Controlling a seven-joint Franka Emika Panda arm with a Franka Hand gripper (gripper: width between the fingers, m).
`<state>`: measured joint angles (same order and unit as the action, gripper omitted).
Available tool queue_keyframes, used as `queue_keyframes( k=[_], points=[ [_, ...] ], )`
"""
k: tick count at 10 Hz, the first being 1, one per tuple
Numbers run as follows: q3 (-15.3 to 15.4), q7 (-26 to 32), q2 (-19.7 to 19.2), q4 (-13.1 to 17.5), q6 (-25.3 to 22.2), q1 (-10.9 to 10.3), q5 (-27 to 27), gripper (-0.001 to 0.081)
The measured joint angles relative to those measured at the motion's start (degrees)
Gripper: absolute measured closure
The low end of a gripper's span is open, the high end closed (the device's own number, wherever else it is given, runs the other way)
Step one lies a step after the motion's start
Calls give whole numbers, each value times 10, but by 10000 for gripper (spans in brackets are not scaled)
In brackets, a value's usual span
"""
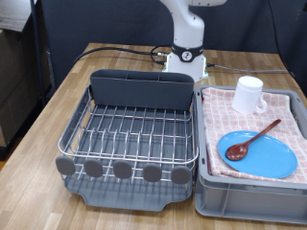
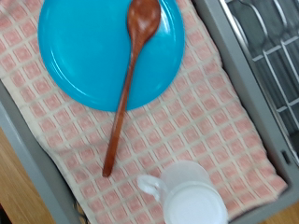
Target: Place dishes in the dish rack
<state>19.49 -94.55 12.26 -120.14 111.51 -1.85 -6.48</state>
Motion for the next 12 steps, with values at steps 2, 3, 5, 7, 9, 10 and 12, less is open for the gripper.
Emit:
queue_keyframes(
  k=[2, 3, 5, 7, 9, 10, 12],
  points=[
    [4, -35, -22, -36, 59, 0, -20, 3],
    [6, -53, -33, -51, 81, 0, -27, 3],
    [8, -73, -56, -86, 145, 0, -34, 3],
    [8, -81, -79, -119, 223, 0, -27, 3],
    [7, -83, -86, -125, 244, 0, -26, 3],
    [8, -83, -88, -125, 242, 0, -41, 3],
    [8, -107, -105, -125, 251, 0, -95, 3]
  ],
)
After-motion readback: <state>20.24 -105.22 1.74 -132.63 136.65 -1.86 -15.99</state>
